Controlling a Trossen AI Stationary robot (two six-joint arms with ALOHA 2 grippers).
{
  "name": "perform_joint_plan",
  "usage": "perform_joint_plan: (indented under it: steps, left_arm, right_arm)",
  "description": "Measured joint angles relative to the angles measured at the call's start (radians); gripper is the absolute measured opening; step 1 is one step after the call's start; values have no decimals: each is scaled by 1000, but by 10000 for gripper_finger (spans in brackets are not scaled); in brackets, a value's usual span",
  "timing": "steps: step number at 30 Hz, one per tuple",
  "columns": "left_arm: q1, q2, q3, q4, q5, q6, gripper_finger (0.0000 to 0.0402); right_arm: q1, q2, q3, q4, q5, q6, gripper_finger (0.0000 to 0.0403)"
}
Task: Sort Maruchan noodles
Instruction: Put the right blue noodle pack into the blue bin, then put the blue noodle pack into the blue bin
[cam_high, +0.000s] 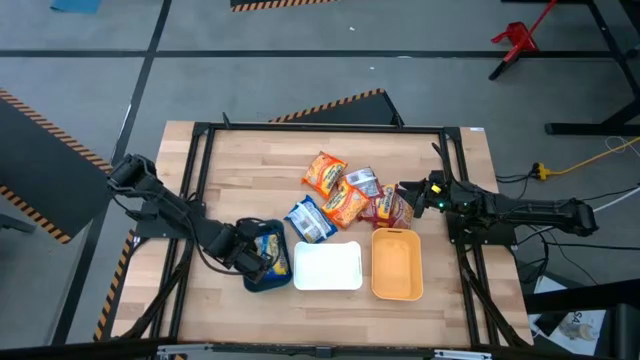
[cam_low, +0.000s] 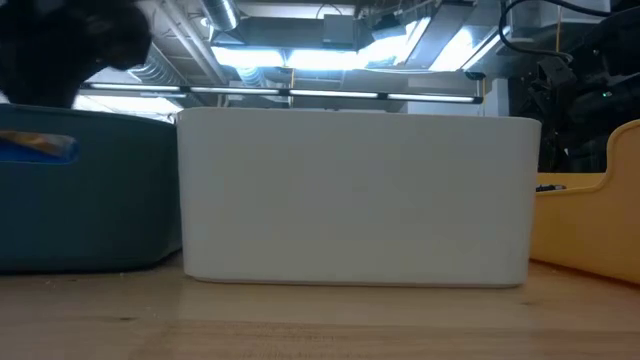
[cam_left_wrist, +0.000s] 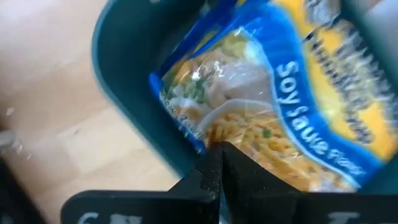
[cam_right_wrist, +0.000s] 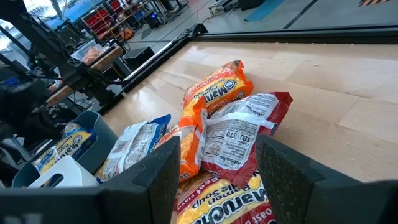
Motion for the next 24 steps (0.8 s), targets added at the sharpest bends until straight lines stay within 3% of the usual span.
perform_joint_plan:
  steps: [11, 24]
  left_arm:
    - [-1, 0, -21, 20, 9, -1, 0]
    - [6, -159, 105, -62, -200, 83, 1]
  right_arm:
    - [0, 0, 0, 0, 0, 1, 195]
    - [0, 0, 0, 0, 1, -1, 195]
